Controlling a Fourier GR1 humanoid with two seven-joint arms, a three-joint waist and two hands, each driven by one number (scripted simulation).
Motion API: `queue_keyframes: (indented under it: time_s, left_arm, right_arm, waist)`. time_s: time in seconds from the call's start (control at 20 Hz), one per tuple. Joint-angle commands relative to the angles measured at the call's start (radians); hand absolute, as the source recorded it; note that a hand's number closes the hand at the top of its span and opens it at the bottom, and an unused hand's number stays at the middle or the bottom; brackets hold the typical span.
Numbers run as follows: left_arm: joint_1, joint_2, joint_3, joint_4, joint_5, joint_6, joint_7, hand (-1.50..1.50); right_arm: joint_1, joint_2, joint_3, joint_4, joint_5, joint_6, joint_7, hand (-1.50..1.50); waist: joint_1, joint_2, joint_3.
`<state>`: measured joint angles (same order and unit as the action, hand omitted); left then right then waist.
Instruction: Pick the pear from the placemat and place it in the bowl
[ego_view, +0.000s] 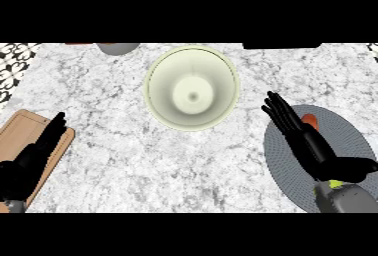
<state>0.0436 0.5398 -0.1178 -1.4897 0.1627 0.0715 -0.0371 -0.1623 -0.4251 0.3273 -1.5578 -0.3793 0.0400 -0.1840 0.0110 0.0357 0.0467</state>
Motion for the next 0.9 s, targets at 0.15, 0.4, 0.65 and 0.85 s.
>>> queue_keyframes:
  time_s: [0.15, 0.4, 0.65, 0.85]
  left_arm:
    - [-0.116, -0.058, 0.104, -0.061, 0.052, 0.092, -0.022, 0.0]
    - [-0.134, -0.082, 0.184, -0.043, 0.123, 0.12, -0.023, 0.0]
    - [-0.14, -0.069, 0.215, -0.084, 0.152, 0.11, -0.012, 0.0]
    - [-0.157, -0.067, 0.234, -0.063, 0.153, 0.114, -0.018, 0.0]
  right_arm:
    - [0.024, -0.011, 0.236, -0.152, 0.189, 0.119, -0.112, -1.5]
    - [0.018, -0.081, 0.13, -0.243, 0.534, -0.19, -0.25, -1.5]
    - [0.281, -0.135, 0.23, -0.346, 0.804, -0.387, -0.456, -1.5]
    - [0.488, -0.277, 0.185, -0.427, 0.946, -0.517, -0.507, -1.5]
  waist:
    - [-0.01, -0.048, -0.047]
    - [-0.099, -0.075, -0.047]
    - [-0.087, -0.06, -0.045]
    - [-0.104, -0.056, -0.047]
